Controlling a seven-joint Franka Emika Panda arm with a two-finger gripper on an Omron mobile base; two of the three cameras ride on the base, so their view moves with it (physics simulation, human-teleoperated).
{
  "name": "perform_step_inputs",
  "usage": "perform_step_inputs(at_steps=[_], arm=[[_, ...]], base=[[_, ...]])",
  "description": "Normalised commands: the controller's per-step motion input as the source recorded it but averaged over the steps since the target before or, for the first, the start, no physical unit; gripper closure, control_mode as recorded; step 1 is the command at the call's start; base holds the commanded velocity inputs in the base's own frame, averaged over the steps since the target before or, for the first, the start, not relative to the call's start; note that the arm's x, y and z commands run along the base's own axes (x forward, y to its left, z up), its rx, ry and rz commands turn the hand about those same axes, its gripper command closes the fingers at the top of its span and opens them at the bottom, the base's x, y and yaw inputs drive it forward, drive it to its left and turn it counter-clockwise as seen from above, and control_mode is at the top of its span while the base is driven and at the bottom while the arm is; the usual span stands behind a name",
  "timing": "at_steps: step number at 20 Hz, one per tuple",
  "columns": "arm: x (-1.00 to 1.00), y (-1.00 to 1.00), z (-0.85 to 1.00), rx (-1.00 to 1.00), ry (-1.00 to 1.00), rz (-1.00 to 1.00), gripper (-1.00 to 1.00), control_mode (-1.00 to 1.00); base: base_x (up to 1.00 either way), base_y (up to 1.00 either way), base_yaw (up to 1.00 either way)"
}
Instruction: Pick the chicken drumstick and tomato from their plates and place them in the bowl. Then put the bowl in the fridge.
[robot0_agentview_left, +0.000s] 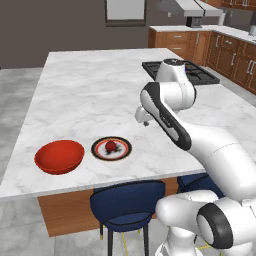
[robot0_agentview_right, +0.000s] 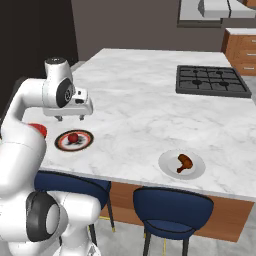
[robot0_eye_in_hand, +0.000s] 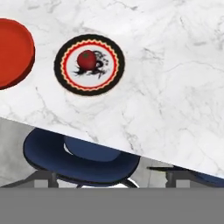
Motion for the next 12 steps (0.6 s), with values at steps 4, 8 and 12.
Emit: perform_step_inputs(at_steps=[4, 8, 12], arm=[[0.33, 0.38, -0.22, 0.0, -0.01, 0.25, -1.0, -1.0], [0.3, 0.36, -0.29, 0.0, -0.08, 0.31, -1.0, -1.0], [0.36, 0.36, -0.33, 0.0, -0.02, 0.29, -1.0, -1.0]], base=[[0.0, 0.0, 0.0], [0.0, 0.0, 0.0], [0.0, 0.0, 0.0]])
